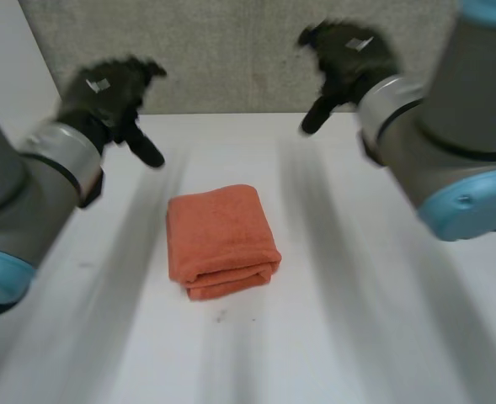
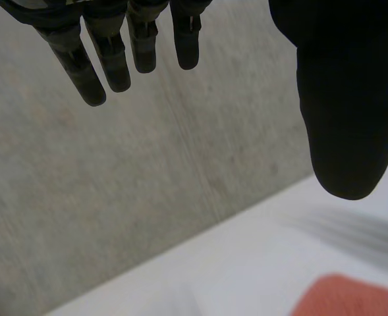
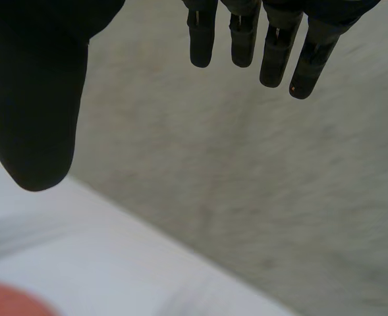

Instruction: Fold the laundry

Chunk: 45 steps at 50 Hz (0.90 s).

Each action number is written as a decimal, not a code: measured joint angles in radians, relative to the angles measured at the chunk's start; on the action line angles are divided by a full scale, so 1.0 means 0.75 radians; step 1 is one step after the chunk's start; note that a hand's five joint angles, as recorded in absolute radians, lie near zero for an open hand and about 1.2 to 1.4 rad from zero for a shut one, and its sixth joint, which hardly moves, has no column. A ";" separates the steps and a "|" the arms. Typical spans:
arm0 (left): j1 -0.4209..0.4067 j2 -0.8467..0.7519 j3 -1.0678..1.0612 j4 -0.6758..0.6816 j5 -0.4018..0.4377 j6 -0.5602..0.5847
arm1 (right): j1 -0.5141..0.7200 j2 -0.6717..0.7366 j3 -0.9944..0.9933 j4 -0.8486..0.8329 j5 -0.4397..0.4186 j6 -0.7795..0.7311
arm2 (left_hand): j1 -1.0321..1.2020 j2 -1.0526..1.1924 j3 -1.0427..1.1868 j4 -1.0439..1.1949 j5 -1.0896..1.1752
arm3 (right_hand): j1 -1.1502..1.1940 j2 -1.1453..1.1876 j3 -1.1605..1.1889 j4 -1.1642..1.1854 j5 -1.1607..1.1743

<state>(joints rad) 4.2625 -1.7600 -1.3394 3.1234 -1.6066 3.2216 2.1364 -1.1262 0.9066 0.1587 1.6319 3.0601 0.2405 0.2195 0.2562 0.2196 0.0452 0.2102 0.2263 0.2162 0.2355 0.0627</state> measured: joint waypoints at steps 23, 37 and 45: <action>0.046 0.200 0.076 -0.285 0.001 -0.087 | -0.223 -0.421 0.547 -0.082 0.125 -0.194 | 0.000 -0.001 0.000 -0.002 0.000 | 0.000 0.000 0.000 0.000 0.000; 0.032 0.200 -0.004 -0.273 0.006 -0.090 | -0.226 -0.441 0.613 -0.099 0.089 -0.192 | 0.000 -0.014 -0.041 -0.009 0.000 | 0.000 0.000 0.000 0.000 0.000; 0.014 0.201 -0.021 -0.252 0.005 -0.091 | -0.224 -0.443 0.625 -0.101 0.089 -0.193 | 0.000 -0.014 -0.041 -0.009 0.000 | 0.000 0.000 0.000 0.000 0.000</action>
<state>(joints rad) 4.2727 -1.6091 -1.3553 2.9345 -1.6026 3.1535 1.9688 -1.4583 1.3753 0.0826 1.6988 2.9155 0.2405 0.2090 0.2251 0.2128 0.0451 0.2102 0.2263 0.2162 0.2355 0.0627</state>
